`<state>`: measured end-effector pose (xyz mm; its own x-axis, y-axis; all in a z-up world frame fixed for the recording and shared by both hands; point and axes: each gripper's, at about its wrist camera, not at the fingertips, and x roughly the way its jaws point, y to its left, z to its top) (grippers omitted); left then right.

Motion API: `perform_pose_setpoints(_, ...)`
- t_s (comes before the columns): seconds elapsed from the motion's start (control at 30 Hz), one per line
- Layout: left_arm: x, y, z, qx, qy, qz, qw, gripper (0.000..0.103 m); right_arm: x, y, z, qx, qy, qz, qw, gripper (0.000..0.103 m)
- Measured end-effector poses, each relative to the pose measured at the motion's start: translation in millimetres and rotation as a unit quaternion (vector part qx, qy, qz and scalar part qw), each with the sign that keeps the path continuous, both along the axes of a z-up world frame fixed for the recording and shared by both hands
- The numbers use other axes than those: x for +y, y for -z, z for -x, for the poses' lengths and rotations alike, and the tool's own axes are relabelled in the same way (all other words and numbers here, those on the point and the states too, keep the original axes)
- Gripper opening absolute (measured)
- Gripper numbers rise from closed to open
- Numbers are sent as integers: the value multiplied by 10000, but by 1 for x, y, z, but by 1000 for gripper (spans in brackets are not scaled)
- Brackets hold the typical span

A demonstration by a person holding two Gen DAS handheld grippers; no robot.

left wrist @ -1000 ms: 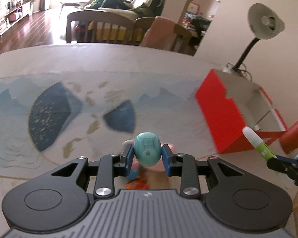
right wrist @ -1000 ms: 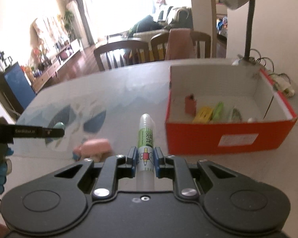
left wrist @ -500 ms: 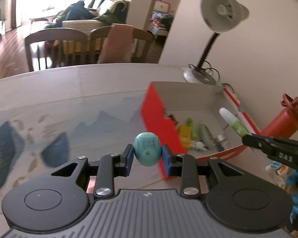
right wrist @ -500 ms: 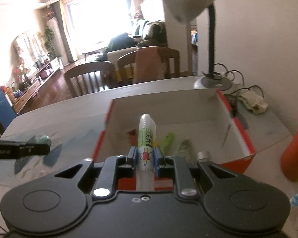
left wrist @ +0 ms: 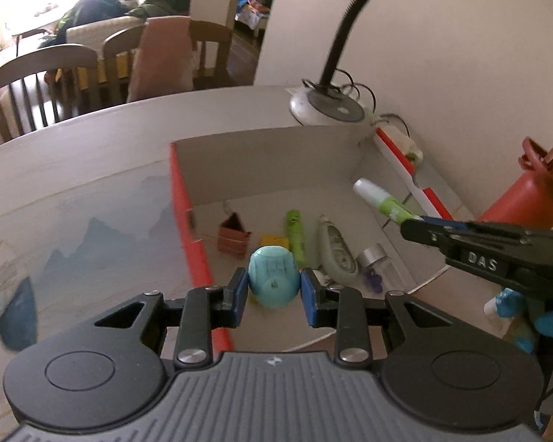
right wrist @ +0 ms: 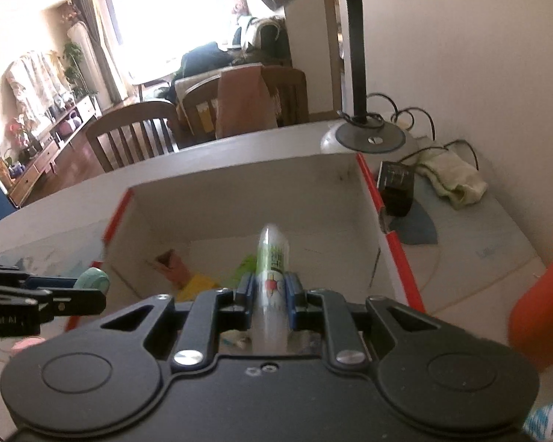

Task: Organize rigid objects
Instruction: 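Carry the teal egg and glue stick into the red box and open both grippers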

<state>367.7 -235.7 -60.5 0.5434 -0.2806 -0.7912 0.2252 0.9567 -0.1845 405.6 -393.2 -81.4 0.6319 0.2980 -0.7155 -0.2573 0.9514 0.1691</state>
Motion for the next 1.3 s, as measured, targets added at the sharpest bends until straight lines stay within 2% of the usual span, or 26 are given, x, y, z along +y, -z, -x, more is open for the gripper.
perform_pose_setpoints(0.2,-32,17,-23,242,213,-145,9994,30,-3,16,-23,138,-58,127,9998,16)
perform_pose_setpoints(0.37,-53,30,-40,454,311,-193,9983,30,-7,18,-38,149,-66,94,9998,16)
perform_pose_setpoints(0.53,-69,43,-53,462,362,-366,9976,30,-11,20,-51,-33,93,88,9999,16)
perform_pose_setpoints(0.63,-75,51,-62,539,355,-381,9972,30,-12,26,-59,31,86,85,9999,16)
perform_pose_setpoints(0.87,-87,65,-80,717,370,-503,9955,30,-10,33,-52,129,-126,165,9997,16)
perform_pose_setpoints(1.1,-87,79,-90,1108,356,-521,9918,30,-12,39,-44,527,-316,125,9980,16)
perform_pose_setpoints(1.3,-88,80,-90,1285,370,-545,9895,30,-14,42,-43,750,-291,4,9968,22)
